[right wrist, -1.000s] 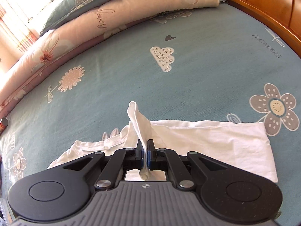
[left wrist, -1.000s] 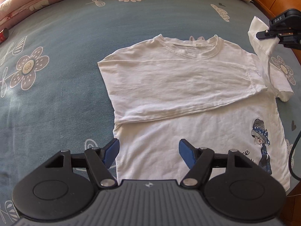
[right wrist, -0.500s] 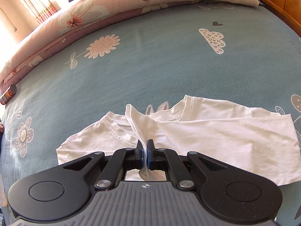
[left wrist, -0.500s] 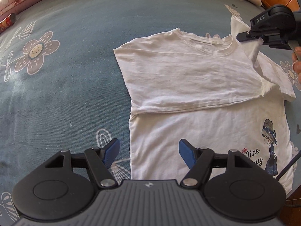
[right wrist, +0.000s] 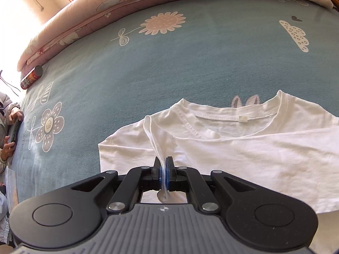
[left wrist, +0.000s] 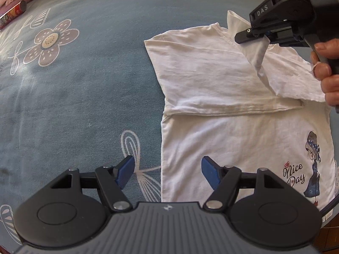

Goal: Fold clothes

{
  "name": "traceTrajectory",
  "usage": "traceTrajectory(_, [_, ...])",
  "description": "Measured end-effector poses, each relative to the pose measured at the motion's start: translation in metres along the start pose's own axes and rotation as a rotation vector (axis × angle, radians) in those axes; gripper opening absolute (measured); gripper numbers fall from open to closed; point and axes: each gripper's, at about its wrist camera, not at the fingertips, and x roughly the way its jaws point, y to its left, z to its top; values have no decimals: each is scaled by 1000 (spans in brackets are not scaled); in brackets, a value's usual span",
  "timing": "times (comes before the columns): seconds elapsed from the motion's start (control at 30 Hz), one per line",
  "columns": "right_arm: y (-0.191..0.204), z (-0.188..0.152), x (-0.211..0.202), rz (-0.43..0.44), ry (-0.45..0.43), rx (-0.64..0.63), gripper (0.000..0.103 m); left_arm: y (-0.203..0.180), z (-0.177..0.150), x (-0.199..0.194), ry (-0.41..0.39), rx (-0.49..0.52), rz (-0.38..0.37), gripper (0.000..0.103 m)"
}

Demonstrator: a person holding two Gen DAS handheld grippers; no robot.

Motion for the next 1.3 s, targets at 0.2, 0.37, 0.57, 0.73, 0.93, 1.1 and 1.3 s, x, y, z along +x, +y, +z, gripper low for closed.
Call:
traceTrajectory(0.2, [12,-3,21,-12,44,-26,4,10,-1,3,5,-24,6,71])
traceTrajectory(0.37, [-8,4,-6,22,11,48,4,13,0,3,-6,-3,10,71])
traceTrajectory(0.57, [-82,6,-101,-13,-122,191,4,-18,14,5,-75,197,-11,71])
traceTrajectory(0.73, [-138,6,-179,-92,-233,230,4,-78,34,22,-150,398,-75,71])
traceTrajectory(0.93, [-177,-3,-186,-31,-170,223,15,-137,52,50,-156,465,-133,71])
traceTrajectory(1.1, [-201,-39,-127,72,-26,366,18,-145,42,55,-172,449,-129,71])
traceTrajectory(1.3, [-192,-76,-66,261,-5,456,29,-137,17,65,-275,468,-83,71])
